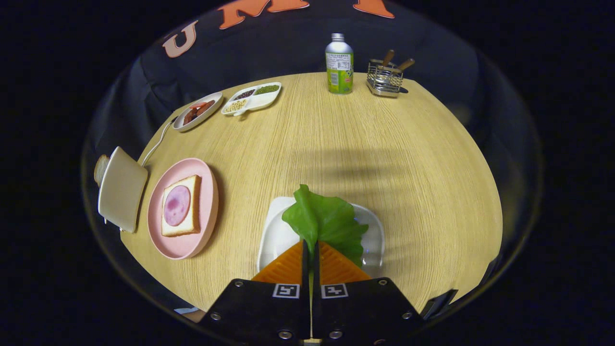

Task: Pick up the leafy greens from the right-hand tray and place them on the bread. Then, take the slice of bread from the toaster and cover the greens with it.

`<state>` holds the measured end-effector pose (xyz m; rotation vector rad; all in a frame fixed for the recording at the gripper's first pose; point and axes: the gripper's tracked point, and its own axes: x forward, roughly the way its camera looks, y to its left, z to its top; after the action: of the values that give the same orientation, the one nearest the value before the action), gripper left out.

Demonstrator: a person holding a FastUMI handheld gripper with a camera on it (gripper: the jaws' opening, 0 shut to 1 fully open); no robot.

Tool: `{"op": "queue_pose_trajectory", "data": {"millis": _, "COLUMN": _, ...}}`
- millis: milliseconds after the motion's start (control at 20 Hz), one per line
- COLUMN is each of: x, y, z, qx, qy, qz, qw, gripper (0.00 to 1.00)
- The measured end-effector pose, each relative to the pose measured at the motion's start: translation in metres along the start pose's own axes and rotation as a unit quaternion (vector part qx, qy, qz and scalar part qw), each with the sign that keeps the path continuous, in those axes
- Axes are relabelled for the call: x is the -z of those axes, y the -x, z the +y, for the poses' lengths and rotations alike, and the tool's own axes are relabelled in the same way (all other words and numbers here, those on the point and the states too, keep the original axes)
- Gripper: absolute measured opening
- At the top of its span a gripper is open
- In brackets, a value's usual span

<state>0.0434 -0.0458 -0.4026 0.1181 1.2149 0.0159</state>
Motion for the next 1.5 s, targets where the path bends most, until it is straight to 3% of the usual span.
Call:
{"op": "queue_pose_trajectory", "data": {"millis": 400, "x": -0.049, "y": 0.041, "z": 0.063, "qx": -0.037, "qy": 0.024, "qz": -0.061, "qw": 0.997, "gripper": 0.02}}
{"op": "queue_pose_trajectory", "data": {"millis": 700, "x": -0.064, "y": 0.043, "z": 0.123, "qx": -0.063, "qy": 0.057, "qz": -0.067, "qw": 0.994, "gripper": 0.02}}
{"op": "queue_pose_trajectory", "data": {"millis": 1500, "x": -0.049, "y": -0.022, "z": 0.217, "qx": -0.06, "qy": 0.122, "qz": -0.032, "qw": 0.99, "gripper": 0.03}}
